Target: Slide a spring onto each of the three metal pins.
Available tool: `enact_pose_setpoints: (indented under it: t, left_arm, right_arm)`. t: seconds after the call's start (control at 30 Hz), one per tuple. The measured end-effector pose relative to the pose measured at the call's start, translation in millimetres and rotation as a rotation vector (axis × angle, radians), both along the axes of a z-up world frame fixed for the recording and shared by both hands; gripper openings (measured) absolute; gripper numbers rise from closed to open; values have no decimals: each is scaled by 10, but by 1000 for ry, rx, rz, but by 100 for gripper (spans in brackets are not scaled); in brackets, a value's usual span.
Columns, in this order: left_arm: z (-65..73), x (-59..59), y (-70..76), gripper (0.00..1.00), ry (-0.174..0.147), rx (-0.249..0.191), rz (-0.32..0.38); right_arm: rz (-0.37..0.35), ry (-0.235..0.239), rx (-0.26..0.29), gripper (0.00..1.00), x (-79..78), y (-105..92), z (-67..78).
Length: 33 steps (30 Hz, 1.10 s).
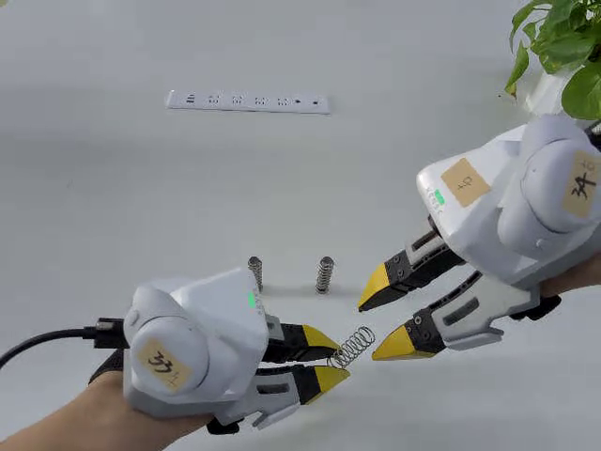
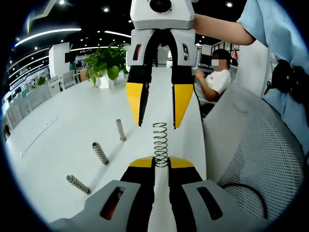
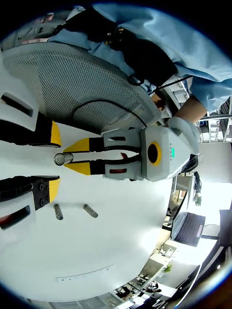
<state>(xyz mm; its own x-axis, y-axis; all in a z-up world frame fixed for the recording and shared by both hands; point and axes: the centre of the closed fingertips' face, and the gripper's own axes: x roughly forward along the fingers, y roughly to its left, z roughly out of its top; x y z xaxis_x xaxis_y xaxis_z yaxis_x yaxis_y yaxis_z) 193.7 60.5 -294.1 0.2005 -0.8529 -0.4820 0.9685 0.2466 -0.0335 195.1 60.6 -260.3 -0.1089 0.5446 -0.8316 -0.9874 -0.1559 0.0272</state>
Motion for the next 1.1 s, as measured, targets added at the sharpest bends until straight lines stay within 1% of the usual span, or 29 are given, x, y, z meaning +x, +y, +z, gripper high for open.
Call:
enact_pose_setpoints:
  t: [0.1,0.2,0.27,0.37,0.7,0.9,0.97,1.0,1.1]
  left_arm:
    - [4,12,-25,6,-7,5,-3]
    - [24,21,-52,6,-8,-2,-3]
    - [33,31,-67,6,-8,-6,-1]
    - [51,41,-92,6,-10,-15,2]
    - [89,55,-165,6,-8,-40,7]
    - [111,60,-193,6,-2,-60,16]
    - [118,62,-200,6,8,-70,23]
    - [115,70,-196,6,8,-70,27]
    - [115,72,-192,6,11,-75,29]
  right_arm:
    - [24,-4,-28,19,-1,-11,-20]
    - [41,13,-52,17,-13,-28,-58]
    - [51,10,-63,15,-4,-36,-84]
    - [53,23,-65,14,-14,-29,-95]
    - [64,39,-76,10,-32,-24,-139]
    - [59,44,-76,9,-37,-33,-152]
    - [58,46,-75,9,-41,-30,-154]
    - [58,45,-71,8,-38,-25,-154]
    - [39,60,-61,8,-38,-12,-149]
